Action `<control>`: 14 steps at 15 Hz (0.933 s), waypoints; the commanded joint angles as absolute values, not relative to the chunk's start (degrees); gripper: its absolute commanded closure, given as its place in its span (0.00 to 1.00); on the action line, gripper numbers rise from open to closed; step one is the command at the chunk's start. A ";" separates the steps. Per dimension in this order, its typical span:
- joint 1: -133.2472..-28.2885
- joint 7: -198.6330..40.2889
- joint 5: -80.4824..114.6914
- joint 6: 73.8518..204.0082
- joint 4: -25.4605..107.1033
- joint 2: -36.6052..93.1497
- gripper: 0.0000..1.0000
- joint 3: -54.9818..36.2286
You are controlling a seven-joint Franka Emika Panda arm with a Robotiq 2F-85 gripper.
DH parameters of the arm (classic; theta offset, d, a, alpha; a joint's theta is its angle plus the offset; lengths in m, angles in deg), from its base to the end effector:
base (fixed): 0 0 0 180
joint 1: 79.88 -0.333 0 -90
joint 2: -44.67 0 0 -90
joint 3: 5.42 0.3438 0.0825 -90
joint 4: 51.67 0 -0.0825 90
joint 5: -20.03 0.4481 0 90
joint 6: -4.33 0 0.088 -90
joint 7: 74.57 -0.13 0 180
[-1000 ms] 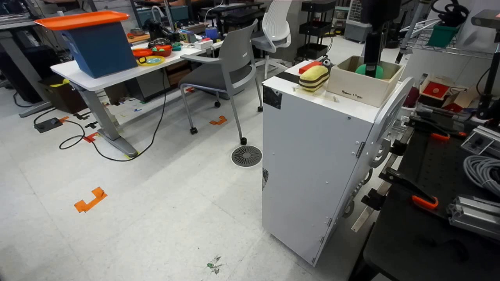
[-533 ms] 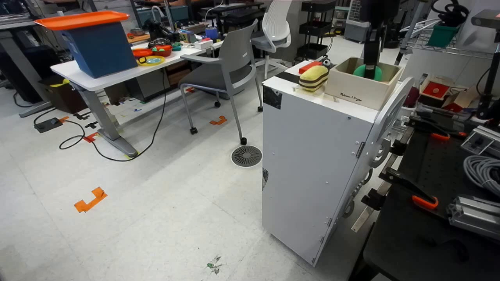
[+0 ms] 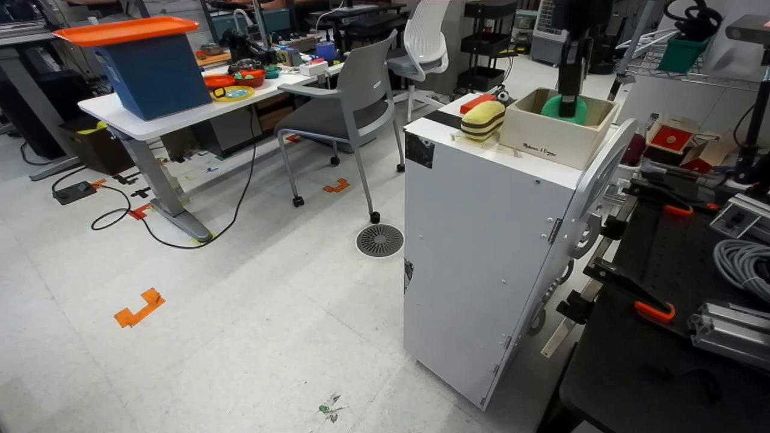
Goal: Remove the green object from the box
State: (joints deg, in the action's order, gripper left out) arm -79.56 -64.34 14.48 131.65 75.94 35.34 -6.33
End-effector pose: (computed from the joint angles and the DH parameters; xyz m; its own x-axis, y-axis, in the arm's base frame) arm 0.5683 -0.0171 0.2451 0.9604 0.2136 -0.1787 0.2236 -0.9740 0.0375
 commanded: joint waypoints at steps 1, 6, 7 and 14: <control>-79.61 -63.76 13.76 130.68 75.87 37.36 0.96 -5.75; -80.35 -65.14 14.43 130.76 77.75 42.78 0.96 -4.95; -80.47 -65.35 14.29 130.90 77.99 43.79 0.96 -4.84; -79.78 -71.45 10.32 134.44 77.67 48.08 0.96 -5.37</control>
State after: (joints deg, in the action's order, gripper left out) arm -80.22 -68.77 12.18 132.92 77.23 46.17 -5.01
